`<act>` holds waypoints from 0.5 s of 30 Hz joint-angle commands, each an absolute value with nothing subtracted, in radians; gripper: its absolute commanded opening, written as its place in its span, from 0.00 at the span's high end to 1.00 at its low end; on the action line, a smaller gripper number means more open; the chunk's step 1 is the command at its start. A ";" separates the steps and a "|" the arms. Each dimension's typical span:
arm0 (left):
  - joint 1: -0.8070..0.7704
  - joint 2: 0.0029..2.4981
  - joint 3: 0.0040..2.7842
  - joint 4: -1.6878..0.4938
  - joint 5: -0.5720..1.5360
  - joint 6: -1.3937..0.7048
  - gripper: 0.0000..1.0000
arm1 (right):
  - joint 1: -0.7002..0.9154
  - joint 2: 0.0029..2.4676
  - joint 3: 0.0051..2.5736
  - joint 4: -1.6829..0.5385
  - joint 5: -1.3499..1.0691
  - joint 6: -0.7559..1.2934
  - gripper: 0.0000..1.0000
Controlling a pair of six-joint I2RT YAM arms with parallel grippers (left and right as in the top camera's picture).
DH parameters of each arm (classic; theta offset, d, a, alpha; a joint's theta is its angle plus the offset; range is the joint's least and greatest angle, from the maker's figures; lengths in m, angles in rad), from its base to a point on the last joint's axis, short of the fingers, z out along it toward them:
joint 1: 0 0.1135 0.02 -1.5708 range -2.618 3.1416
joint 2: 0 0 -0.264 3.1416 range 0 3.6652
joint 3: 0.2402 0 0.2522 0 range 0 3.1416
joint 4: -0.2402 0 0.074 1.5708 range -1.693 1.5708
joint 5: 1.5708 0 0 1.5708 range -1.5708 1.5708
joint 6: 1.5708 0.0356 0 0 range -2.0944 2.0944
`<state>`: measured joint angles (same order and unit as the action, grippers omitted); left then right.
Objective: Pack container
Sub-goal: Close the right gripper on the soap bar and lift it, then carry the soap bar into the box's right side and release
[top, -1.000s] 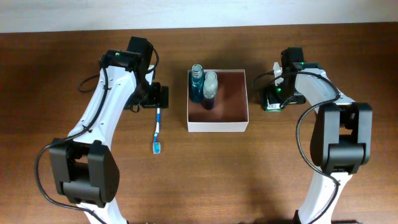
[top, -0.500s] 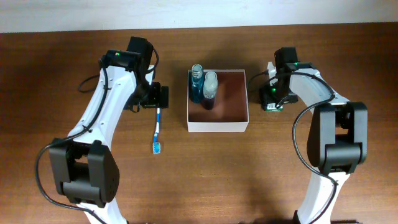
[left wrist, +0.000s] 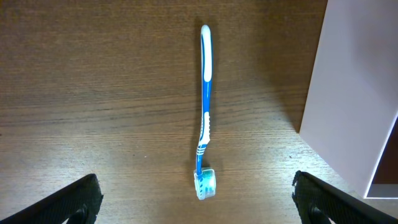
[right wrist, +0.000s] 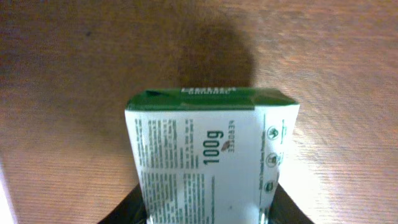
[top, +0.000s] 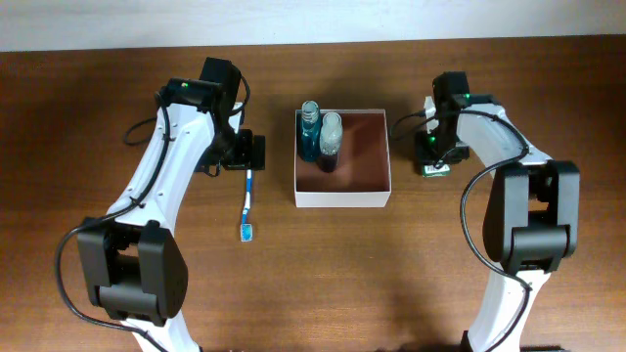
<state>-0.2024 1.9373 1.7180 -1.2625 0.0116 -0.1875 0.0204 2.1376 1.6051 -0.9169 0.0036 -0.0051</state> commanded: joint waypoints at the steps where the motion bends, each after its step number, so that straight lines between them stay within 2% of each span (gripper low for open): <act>1: -0.202 1.922 1.713 -1.260 0.012 -0.186 0.01 | 0.020 2.102 1.766 -1.018 0.006 0.020 0.67; 7: -0.202 1.922 1.713 -1.260 0.012 -0.186 0.01 | 0.025 2.066 2.048 -1.321 -0.152 0.066 0.64; 11: -0.202 1.922 1.713 -1.260 0.012 -0.186 0.01 | 0.047 2.065 2.115 -1.409 -0.275 0.068 0.64; 15: -0.202 1.922 1.713 -1.260 0.012 -0.186 0.01 | 0.087 2.065 2.108 -1.428 -0.296 0.069 0.64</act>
<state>-0.2024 1.9373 1.7180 -1.2621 0.0116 -0.1875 0.0418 2.0785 2.1014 -1.4208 -0.2153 0.0570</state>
